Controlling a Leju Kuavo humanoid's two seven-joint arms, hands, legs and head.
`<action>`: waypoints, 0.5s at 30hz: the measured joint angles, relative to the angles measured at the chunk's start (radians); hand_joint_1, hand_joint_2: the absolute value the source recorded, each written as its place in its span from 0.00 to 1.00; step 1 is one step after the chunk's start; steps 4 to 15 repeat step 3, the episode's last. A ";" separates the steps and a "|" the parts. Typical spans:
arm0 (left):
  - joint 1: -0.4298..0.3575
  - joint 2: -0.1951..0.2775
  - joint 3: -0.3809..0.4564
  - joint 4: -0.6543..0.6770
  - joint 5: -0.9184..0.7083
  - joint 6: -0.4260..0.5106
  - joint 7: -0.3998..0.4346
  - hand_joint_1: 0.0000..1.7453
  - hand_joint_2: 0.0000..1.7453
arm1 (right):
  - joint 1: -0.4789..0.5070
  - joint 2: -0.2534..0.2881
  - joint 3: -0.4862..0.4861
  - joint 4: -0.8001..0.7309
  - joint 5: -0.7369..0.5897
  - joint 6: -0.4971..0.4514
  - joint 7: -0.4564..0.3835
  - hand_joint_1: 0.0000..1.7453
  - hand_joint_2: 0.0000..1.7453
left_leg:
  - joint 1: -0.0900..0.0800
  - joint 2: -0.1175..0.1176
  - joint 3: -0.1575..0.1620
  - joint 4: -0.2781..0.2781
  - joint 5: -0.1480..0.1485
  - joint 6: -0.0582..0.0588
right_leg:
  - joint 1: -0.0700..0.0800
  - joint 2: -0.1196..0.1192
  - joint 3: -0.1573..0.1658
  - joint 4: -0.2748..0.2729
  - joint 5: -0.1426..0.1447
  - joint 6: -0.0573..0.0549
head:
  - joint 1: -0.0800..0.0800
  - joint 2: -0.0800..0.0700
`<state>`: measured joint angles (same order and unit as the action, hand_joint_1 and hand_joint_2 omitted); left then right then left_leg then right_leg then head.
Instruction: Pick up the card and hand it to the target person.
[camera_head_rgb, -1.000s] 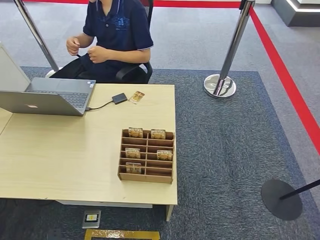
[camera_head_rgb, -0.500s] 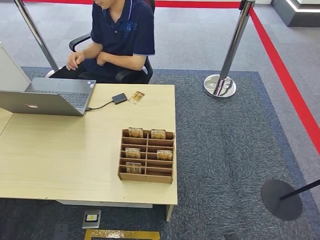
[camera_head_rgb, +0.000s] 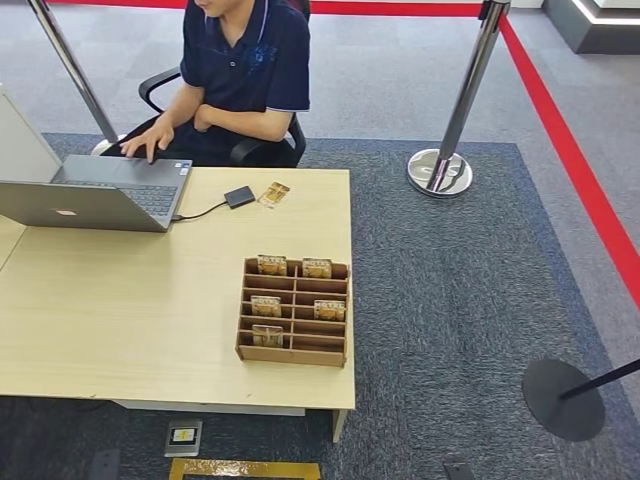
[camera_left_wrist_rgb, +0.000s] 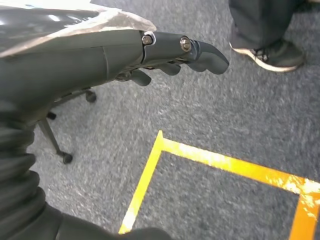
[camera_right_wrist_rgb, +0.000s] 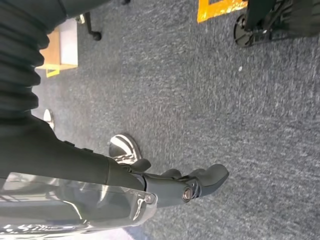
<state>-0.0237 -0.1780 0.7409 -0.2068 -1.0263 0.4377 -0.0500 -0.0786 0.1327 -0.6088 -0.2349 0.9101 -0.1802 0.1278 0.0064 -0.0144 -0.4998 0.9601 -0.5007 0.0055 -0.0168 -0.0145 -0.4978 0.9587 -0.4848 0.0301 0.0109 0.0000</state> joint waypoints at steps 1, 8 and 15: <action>0.004 0.004 -0.015 -0.003 0.023 -0.010 0.001 0.00 1.00 | 0.005 -0.003 0.013 -0.003 -0.020 0.004 -0.002 0.00 1.00 | 0.000 0.000 0.000 0.000 0.000 0.000 | 0.000 0.000 0.000 0.000 0.000 0.000 | 0.000 0.000; 0.009 0.009 -0.038 -0.008 0.058 -0.024 0.003 0.00 1.00 | 0.012 -0.007 0.033 -0.007 -0.051 0.010 -0.006 0.00 1.00 | 0.000 0.000 0.000 0.000 0.000 0.000 | 0.000 0.000 0.000 0.000 0.000 0.000 | 0.000 0.000; 0.009 0.009 -0.038 -0.008 0.058 -0.024 0.003 0.00 1.00 | 0.012 -0.007 0.033 -0.007 -0.051 0.010 -0.006 0.00 1.00 | 0.000 0.000 0.000 0.000 0.000 0.000 | 0.000 0.000 0.000 0.000 0.000 0.000 | 0.000 0.000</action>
